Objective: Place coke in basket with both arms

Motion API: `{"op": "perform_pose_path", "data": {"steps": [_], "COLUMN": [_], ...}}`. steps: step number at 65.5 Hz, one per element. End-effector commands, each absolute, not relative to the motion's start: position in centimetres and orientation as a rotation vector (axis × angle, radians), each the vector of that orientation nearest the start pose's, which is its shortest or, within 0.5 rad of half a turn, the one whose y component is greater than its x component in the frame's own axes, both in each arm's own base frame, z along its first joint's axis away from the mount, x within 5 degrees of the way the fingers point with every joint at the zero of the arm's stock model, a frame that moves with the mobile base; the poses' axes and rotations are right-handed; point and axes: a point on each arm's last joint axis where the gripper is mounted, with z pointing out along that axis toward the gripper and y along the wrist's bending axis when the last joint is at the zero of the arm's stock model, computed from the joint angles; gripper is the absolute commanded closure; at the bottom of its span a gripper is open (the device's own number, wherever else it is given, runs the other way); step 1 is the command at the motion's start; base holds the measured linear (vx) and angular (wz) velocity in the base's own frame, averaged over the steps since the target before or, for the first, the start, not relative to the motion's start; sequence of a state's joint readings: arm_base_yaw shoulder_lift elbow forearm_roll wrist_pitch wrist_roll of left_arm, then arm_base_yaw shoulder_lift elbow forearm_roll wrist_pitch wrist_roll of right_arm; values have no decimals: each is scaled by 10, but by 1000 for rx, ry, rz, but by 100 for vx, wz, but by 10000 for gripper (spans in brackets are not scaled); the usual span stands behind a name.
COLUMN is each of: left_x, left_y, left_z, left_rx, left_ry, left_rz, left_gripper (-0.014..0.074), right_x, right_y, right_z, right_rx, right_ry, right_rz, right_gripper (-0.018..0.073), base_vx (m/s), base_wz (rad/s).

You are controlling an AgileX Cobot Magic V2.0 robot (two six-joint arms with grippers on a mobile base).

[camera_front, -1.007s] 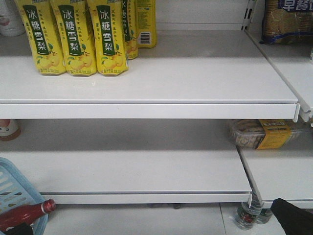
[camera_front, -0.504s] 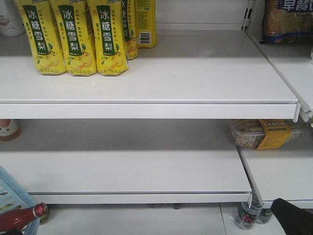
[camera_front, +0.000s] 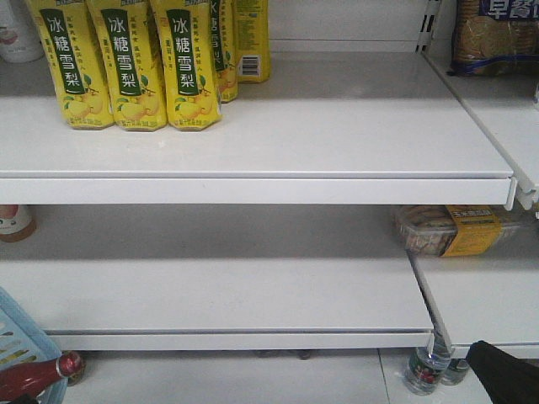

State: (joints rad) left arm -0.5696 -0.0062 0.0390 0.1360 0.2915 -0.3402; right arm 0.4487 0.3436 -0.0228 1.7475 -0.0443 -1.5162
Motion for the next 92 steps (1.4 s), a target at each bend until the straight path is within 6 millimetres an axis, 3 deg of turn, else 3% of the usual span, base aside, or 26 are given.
{"op": "perform_pose_path", "data": {"steps": [1, 65, 92], "left_x": [49, 56, 55], "left_y": [-27, -2, -2], "left_z": [184, 196, 206], "left_rx": [369, 14, 2], "left_ry": [1645, 1537, 1427], "left_rz": [-461, -62, -37], "left_gripper": [603, 603, 603], "right_x": [79, 79, 79], "right_y": [36, 36, 36], "right_z": [205, 205, 205], "right_rx": [-143, -143, -143], "right_ry": [1809, 1809, 1809], "right_rz": [493, 493, 493], "right_gripper": [564, 564, 564], "base_vx": [0, 0, 0], "base_wz": [0, 0, 0]}}
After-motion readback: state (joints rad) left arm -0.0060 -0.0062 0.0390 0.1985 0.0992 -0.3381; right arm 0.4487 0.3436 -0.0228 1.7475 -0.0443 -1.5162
